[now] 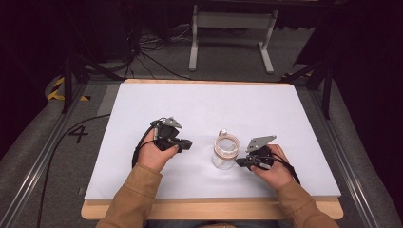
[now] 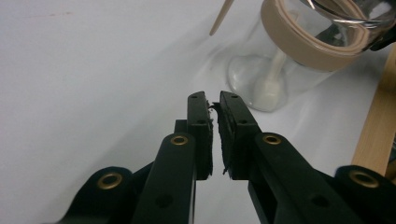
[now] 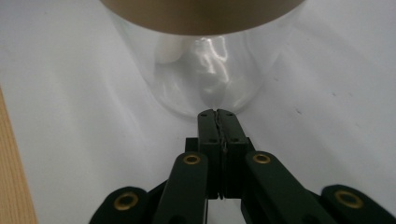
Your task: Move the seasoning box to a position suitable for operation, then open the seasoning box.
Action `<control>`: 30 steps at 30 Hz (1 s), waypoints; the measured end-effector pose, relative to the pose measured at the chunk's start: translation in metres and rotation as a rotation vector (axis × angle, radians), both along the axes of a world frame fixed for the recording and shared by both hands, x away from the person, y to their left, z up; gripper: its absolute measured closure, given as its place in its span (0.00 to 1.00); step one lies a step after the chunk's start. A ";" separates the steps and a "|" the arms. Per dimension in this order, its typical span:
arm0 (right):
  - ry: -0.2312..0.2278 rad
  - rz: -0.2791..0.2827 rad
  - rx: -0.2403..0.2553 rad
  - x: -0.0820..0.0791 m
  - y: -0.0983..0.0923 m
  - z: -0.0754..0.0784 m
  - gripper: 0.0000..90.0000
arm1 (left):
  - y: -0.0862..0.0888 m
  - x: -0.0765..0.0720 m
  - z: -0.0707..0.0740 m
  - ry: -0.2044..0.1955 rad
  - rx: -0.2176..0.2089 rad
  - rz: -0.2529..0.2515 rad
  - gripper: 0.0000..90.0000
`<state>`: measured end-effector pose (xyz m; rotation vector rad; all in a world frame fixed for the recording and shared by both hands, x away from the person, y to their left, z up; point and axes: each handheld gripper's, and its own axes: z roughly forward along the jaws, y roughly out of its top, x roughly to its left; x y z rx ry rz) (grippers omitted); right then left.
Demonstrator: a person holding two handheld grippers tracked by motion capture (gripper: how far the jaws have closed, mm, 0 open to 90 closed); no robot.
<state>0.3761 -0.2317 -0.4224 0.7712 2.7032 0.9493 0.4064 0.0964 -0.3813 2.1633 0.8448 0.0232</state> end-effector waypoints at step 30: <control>-0.039 -0.112 0.076 -0.016 -0.039 0.008 1.00 | -0.009 0.014 0.026 -0.140 -0.224 0.000 0.95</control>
